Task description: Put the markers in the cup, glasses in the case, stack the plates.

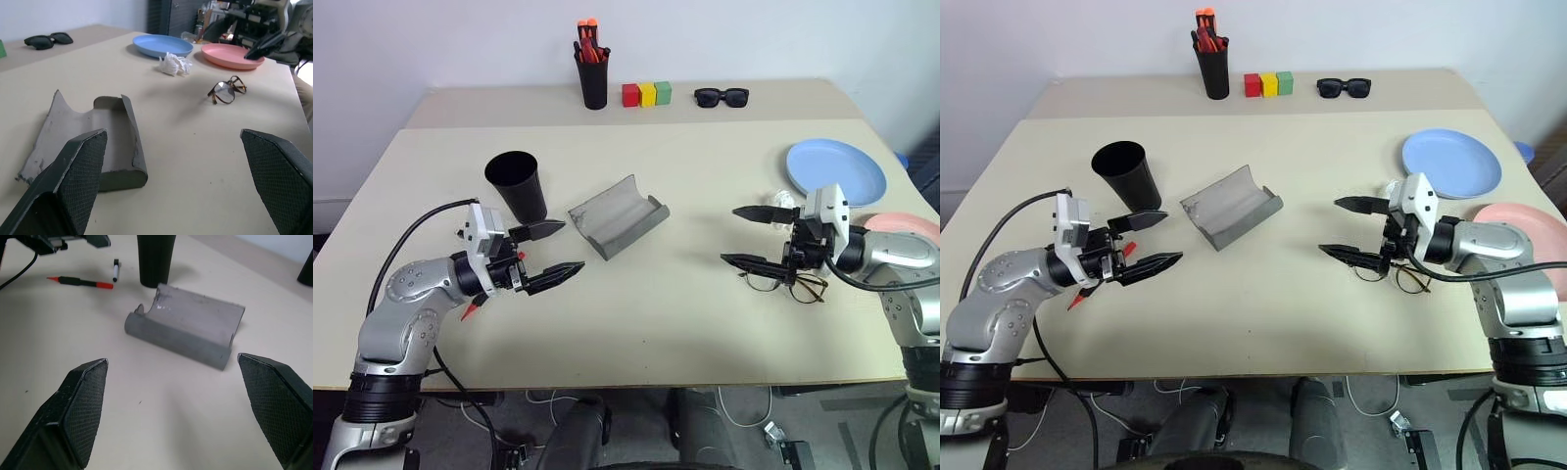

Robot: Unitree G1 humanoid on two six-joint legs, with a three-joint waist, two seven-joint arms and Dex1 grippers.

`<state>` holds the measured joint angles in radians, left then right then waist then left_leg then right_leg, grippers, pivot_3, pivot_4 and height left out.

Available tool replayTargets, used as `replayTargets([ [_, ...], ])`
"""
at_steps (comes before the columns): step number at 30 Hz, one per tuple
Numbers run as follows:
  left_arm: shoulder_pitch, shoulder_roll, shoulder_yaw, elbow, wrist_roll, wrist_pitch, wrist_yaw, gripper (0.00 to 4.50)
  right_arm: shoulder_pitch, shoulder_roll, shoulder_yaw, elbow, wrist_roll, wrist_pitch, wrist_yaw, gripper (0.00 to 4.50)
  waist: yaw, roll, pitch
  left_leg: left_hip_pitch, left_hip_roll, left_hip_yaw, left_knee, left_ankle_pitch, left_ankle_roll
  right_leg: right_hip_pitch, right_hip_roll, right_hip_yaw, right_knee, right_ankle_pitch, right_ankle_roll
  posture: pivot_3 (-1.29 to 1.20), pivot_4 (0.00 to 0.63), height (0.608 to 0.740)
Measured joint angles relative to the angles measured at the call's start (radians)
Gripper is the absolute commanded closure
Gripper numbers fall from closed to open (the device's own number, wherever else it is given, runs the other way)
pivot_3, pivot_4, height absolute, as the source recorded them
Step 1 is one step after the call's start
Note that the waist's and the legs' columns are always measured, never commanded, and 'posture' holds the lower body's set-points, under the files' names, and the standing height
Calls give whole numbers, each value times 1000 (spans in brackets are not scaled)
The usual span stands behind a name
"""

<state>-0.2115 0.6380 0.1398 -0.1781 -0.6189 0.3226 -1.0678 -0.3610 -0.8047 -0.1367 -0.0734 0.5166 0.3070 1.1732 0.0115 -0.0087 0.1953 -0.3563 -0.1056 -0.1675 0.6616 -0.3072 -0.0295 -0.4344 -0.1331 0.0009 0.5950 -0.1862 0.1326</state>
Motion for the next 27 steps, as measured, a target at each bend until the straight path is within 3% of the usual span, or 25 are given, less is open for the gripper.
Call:
replayTargets([
  [15,2,2,0,7,19,-27,-4,0,-1,25,10,-1,-2,-13,-25,169,-1,0,0,0,0,0,0,0,0,0,0,0,0,0,0,0,150,740],
  [27,83,164,127,32,10,22,-33,0,-31,148,83,-40,-25,-37,-91,169,1,1,0,-1,0,0,0,0,0,-1,0,0,0,0,0,0,150,740],
])
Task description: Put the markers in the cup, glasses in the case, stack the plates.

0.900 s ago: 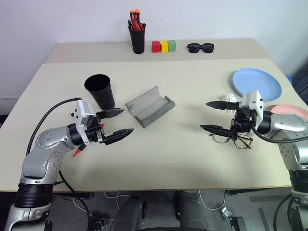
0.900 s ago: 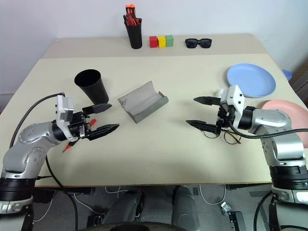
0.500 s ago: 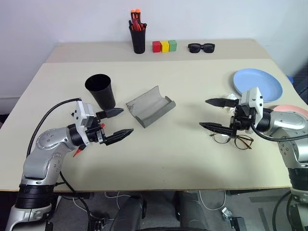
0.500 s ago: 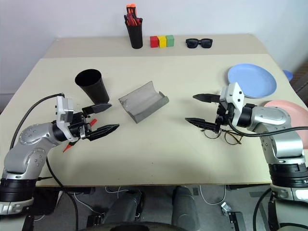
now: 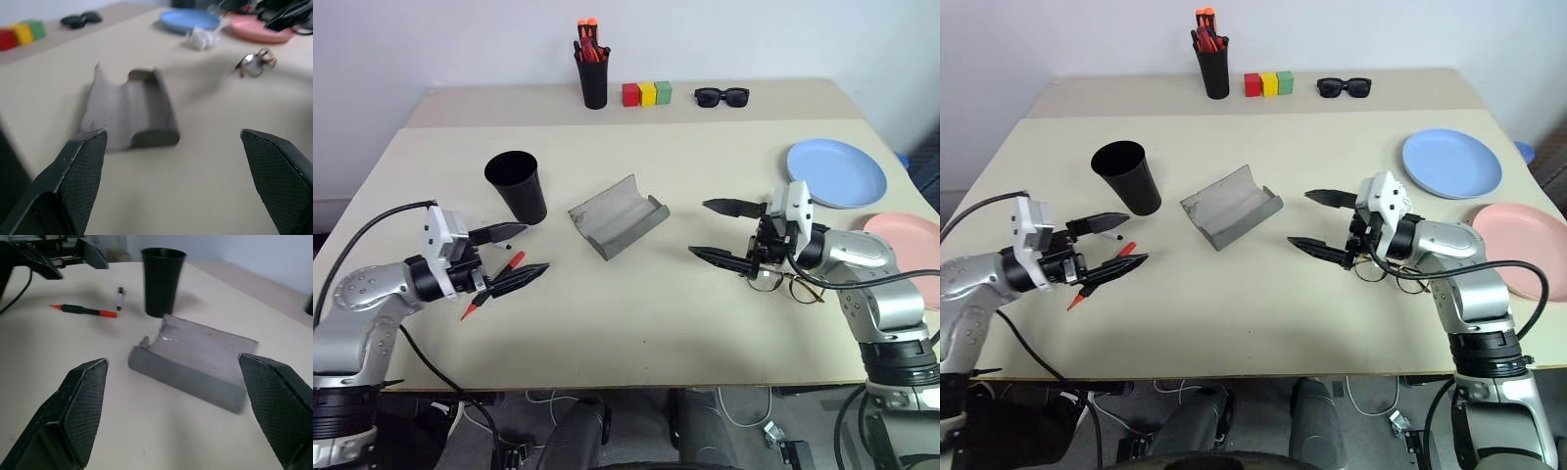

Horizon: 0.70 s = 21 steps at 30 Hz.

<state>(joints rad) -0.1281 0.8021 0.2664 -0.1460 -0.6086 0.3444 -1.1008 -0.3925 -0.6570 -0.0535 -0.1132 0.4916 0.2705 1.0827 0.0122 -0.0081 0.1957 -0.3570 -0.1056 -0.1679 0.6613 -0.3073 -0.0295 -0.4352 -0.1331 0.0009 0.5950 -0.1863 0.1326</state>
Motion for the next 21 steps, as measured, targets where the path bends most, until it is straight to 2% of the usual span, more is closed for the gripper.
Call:
replayTargets([
  [4,29,69,22,10,-13,85,-12,0,-2,-1,-2,-15,2,5,-4,169,-1,0,0,0,0,0,0,0,0,0,0,0,0,0,0,0,150,740],
  [9,92,193,24,41,42,199,13,0,43,8,-1,-64,3,7,-23,169,-7,1,0,1,0,0,-2,0,0,-1,1,0,0,0,0,0,150,740],
  [13,134,228,24,18,46,321,43,0,72,9,-1,-87,6,12,-26,169,-8,1,1,0,1,0,-2,0,0,-2,1,0,1,0,0,0,150,740],
  [21,156,281,0,13,118,395,94,0,76,21,1,-101,5,11,-33,169,-8,1,1,1,1,0,-3,0,0,-2,1,0,1,0,0,0,150,740],
])
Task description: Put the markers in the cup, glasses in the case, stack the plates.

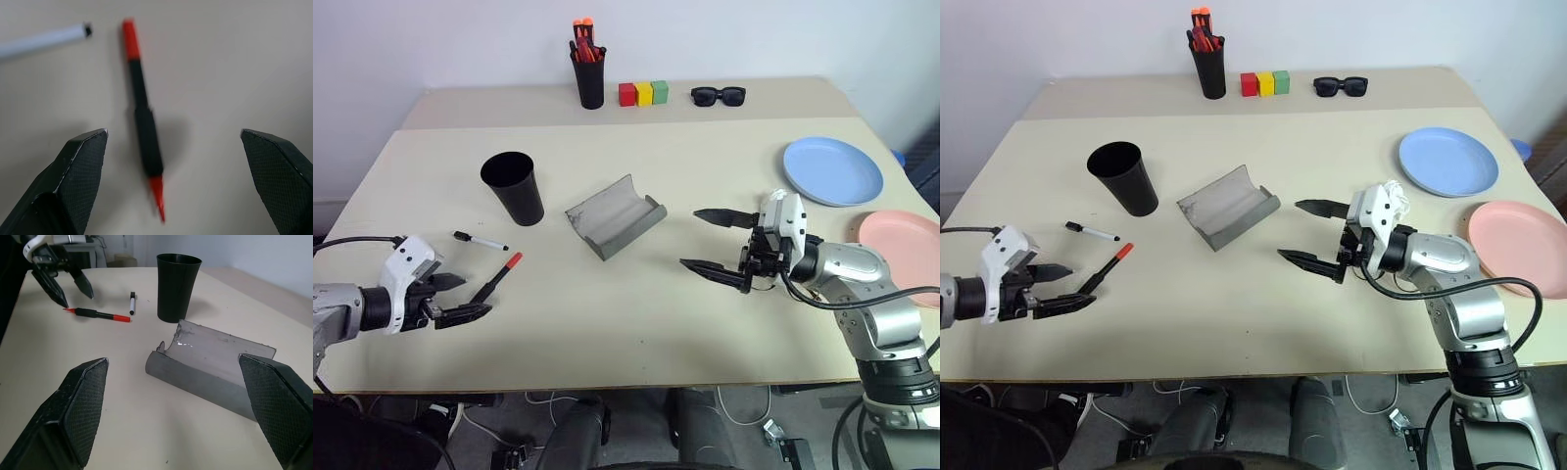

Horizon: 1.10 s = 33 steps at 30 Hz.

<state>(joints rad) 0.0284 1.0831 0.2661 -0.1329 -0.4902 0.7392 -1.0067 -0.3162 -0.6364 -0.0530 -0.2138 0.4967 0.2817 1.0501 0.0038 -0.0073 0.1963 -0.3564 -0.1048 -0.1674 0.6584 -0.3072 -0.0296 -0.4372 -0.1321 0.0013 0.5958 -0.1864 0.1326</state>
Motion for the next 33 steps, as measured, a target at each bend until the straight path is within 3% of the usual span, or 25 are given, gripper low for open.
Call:
replayTargets([
  [2,-8,-5,-24,18,11,21,12,0,4,1,0,0,-1,-4,-2,169,0,0,0,0,0,0,0,0,0,0,0,0,0,0,0,0,150,740],
  [5,-39,-29,-49,39,11,43,18,897,14,1,0,1,-2,-4,-3,114,3,0,0,0,0,0,0,0,0,0,0,0,0,0,0,0,150,740],
  [12,-105,-72,-83,85,26,44,33,4459,14,1,1,1,-3,-4,-6,114,4,0,0,0,0,0,0,0,-1,0,0,0,0,0,0,0,150,740],
  [22,-100,-101,-87,80,17,-51,-63,4459,13,1,3,2,-5,-5,-13,114,4,0,0,0,0,0,-1,0,-1,0,-1,0,0,0,0,0,150,740],
  [25,-174,-201,-52,65,-38,-141,-81,4459,7,5,4,8,-6,-7,-14,114,11,0,0,-1,1,-1,0,2,-3,0,-1,0,0,0,0,0,150,740],
  [28,-339,-301,12,77,-88,-266,-51,4459,-14,24,12,12,-12,-17,-21,114,9,-2,0,-1,0,-2,1,3,-5,1,0,-1,0,3,-2,0,150,740],
  [33,-541,-455,66,162,-75,-459,79,4459,-14,27,14,25,-22,-30,-22,114,4,-2,-1,0,0,0,1,3,-6,1,0,0,0,4,0,0,150,740],
])
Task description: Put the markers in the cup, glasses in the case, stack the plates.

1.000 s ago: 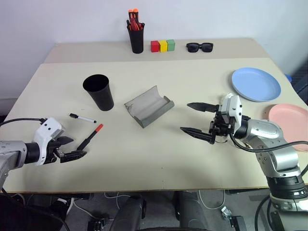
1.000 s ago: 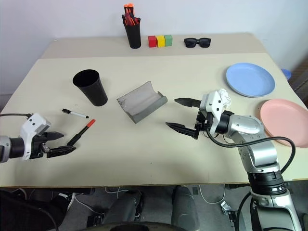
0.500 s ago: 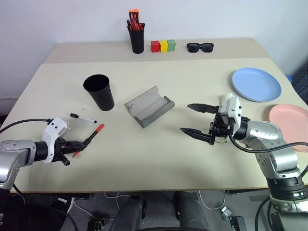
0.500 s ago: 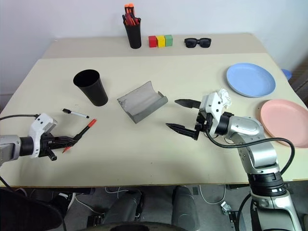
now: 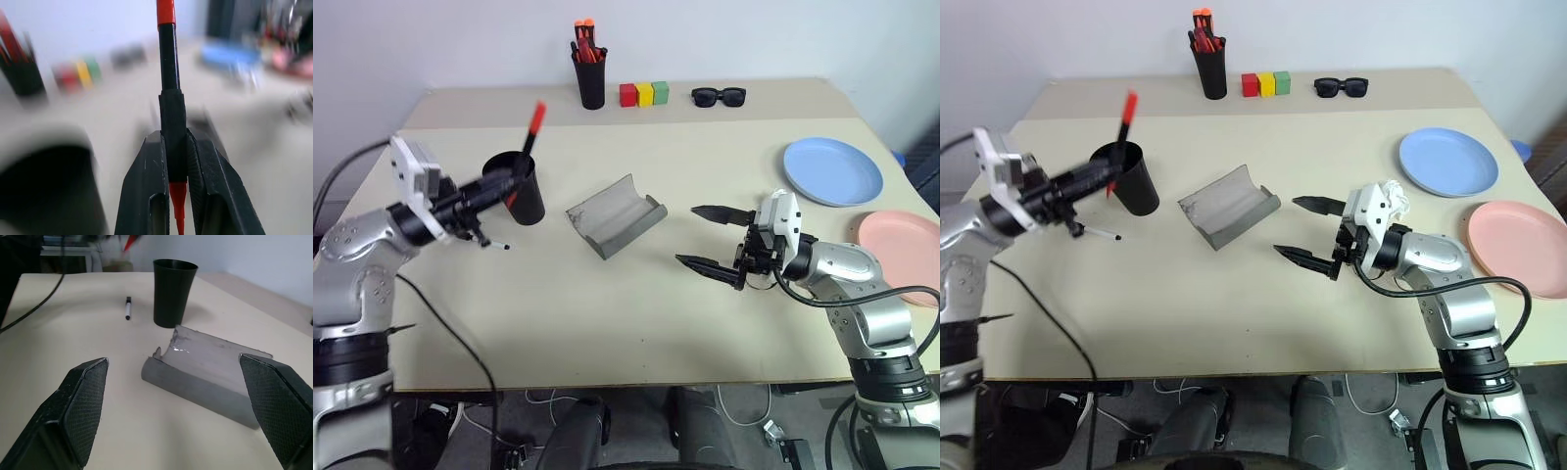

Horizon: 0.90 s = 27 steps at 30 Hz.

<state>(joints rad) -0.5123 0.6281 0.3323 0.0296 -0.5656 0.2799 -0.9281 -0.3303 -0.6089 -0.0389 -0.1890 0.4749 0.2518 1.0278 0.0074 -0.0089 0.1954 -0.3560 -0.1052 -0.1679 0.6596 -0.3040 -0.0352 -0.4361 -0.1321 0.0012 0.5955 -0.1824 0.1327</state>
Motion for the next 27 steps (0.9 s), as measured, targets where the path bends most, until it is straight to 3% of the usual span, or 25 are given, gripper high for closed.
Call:
replayTargets([
  [9,-200,-176,2,304,155,-188,373,4459,-18,3,4,2,-1,-6,-4,114,5,-1,0,-2,-1,0,3,0,0,1,0,0,-1,1,2,0,150,740],
  [19,-179,-203,-18,349,230,-273,452,4459,0,5,-1,-6,4,-2,-37,114,3,-1,0,-1,-1,0,3,0,0,0,0,0,-1,1,2,0,150,740],
  [27,-147,-207,-33,364,238,-295,442,742,0,5,-1,-6,3,-2,-42,114,3,-1,0,-1,-1,0,3,0,0,1,0,0,0,1,2,0,150,740],
])
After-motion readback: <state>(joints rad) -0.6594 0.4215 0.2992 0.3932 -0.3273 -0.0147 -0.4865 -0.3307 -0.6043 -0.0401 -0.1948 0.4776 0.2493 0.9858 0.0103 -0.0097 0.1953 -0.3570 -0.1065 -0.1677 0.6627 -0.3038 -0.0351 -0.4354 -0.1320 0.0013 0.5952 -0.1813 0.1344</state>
